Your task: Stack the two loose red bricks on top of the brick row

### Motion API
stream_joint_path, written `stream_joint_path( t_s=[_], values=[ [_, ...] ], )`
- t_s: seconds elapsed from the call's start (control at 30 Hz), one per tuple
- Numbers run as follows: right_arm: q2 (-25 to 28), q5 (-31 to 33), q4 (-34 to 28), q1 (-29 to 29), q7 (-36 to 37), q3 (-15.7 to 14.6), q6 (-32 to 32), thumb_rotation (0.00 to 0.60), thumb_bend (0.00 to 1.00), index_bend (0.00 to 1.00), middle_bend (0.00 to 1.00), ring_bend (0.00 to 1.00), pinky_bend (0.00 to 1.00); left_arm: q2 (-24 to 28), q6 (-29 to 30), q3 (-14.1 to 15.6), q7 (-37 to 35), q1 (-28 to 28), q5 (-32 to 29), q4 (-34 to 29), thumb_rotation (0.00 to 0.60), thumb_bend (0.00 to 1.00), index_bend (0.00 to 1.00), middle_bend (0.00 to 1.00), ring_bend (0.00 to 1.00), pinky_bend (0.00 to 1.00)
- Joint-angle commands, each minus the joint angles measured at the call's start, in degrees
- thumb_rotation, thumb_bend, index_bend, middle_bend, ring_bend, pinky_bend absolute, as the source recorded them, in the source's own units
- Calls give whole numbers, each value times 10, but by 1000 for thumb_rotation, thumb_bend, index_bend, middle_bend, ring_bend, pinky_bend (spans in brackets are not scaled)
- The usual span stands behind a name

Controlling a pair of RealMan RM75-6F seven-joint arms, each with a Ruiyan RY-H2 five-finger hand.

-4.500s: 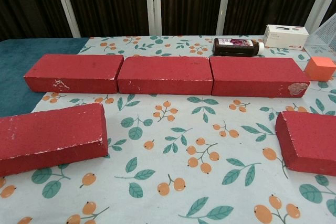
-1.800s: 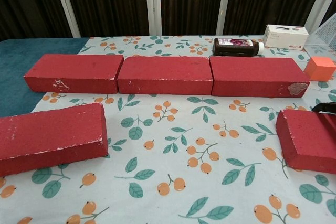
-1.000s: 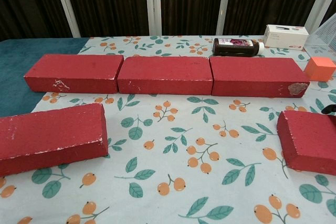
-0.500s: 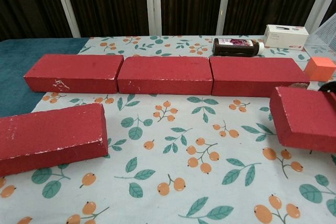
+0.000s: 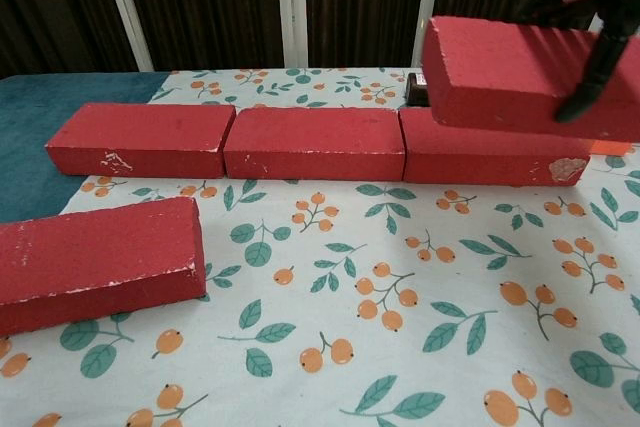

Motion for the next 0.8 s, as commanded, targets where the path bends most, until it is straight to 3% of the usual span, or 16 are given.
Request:
stream_joint_path(
  t_s=[0.03,0.33,0.57,0.8],
  values=[
    [-52,146,106,139,-84,40,-34,600,104,214,252,261,0,-5,-3,-6,11,-4,-14,4,600,7,164,65,15,49],
    [-154,297,304,263,-175,38,-56,600,104,214,253,261,0,-15,-7,-12,32,-10,-35,10,600,6,164,65,15,49],
    [-219,375,429,301,-236,34,-72,600,105,214,253,261,0,-19,-6,-14,39,-13,-41,14,600,6,164,65,15,49],
    [-266,398,508,310,-277,34,-92,600,104,215,253,261,0,-23,-12,-16,48,-17,-51,18,600,6,164,64,15,49]
  ],
)
